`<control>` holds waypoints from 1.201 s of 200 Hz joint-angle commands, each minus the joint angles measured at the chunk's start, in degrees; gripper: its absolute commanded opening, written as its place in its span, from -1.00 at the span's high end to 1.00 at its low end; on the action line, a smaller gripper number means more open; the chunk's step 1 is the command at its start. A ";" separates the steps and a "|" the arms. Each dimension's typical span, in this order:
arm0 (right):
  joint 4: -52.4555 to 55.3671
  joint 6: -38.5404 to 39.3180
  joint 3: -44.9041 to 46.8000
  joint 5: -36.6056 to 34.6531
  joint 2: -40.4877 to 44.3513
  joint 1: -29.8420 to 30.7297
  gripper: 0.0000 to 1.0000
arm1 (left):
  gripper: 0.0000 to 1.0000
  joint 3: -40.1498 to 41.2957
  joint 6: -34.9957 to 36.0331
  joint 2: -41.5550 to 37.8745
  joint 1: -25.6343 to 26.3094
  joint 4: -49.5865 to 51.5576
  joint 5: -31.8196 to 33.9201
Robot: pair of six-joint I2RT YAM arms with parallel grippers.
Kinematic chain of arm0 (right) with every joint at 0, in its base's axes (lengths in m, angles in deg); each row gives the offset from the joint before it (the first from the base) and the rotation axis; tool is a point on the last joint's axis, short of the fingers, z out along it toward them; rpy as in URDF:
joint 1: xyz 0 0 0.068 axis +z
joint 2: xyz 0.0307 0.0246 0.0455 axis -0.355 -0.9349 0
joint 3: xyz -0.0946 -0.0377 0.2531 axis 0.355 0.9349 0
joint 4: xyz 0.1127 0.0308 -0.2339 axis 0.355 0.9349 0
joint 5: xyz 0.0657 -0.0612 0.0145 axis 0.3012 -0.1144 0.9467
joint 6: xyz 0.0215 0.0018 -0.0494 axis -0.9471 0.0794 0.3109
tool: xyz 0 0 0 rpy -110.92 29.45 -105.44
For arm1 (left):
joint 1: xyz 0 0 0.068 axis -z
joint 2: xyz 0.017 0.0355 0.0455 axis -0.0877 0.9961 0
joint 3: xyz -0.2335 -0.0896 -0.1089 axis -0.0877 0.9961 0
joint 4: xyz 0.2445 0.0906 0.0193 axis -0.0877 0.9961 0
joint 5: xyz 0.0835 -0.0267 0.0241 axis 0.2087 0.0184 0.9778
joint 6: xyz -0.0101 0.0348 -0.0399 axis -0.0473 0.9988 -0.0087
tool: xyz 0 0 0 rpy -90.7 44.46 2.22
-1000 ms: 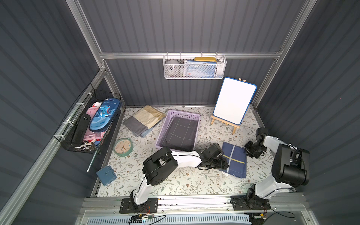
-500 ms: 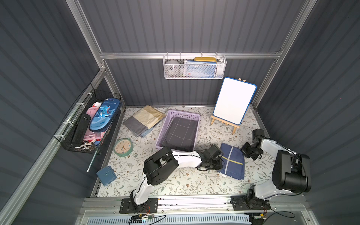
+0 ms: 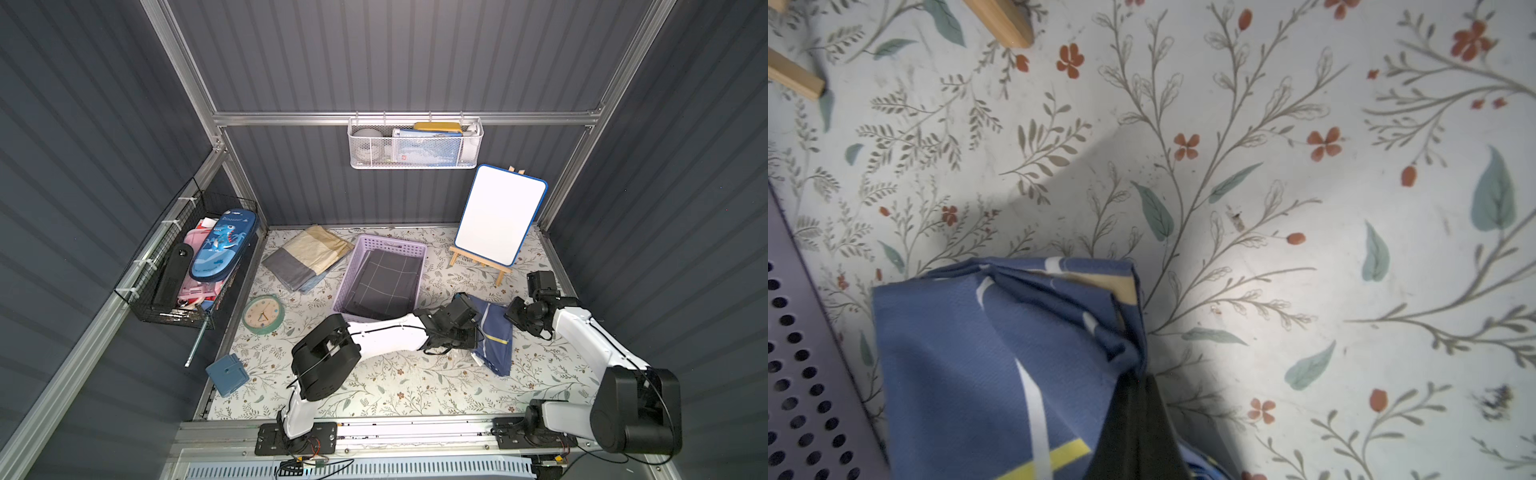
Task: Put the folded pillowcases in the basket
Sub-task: Place the pillowcase in the basket.
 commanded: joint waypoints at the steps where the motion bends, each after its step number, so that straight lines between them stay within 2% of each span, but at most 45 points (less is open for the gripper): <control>1: 4.22 -1.08 -2.77 -0.41 2.72 1.52 1.00 | 0.92 -2.06 1.71 -4.65 -0.11 5.38 4.33; 28: 7.10 -1.82 -7.01 -0.48 5.67 4.81 1.00 | 0.92 -3.83 3.36 -7.45 -0.75 11.24 8.37; 56: 7.04 -3.52 -9.97 0.59 8.13 8.09 1.00 | 0.94 0.08 4.99 -12.54 -3.73 11.89 7.91; 79: 6.45 -5.05 -13.80 0.16 6.73 12.52 1.00 | 0.94 3.29 6.38 -16.67 -7.49 14.87 9.24; 97: 5.06 -6.45 -17.43 0.18 3.57 16.83 1.00 | 0.94 4.56 7.93 -19.76 -11.04 17.01 10.09; 132: 3.38 -6.23 -26.69 -1.89 -7.83 24.43 1.00 | 0.94 6.06 11.73 -23.65 -17.00 20.33 11.95; 194: 1.41 -5.79 -42.25 -1.04 -25.26 29.96 1.00 | 0.96 10.64 19.01 -25.59 -29.93 20.53 10.74; 240: -0.31 -6.42 -51.15 0.51 -36.96 31.52 1.00 | 0.96 11.49 23.76 -24.10 -37.08 18.69 8.54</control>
